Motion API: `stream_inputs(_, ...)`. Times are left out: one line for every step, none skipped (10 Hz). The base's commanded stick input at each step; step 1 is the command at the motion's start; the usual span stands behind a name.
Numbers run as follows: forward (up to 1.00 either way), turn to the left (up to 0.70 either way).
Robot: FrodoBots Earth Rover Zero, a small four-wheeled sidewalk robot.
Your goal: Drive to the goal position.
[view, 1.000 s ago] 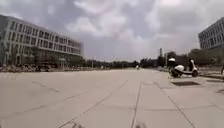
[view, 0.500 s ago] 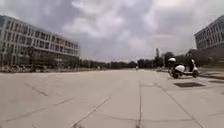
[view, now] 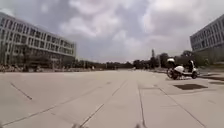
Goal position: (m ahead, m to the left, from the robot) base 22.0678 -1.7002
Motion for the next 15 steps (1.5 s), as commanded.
stream_inputs(0.7, -0.03)
stream_inputs(0.7, 0.0)
stream_inputs(0.7, 0.0)
stream_inputs(0.7, 0.0)
stream_inputs(0.7, 0.0)
stream_inputs(0.7, 0.0)
stream_inputs(0.7, 0.0)
stream_inputs(0.7, 0.0)
stream_inputs(0.7, 0.0)
stream_inputs(0.7, 0.0)
stream_inputs(0.7, -0.01)
stream_inputs(0.7, -0.05)
stream_inputs(0.7, -0.12)
stream_inputs(0.7, -0.14)
stream_inputs(0.7, -0.14)
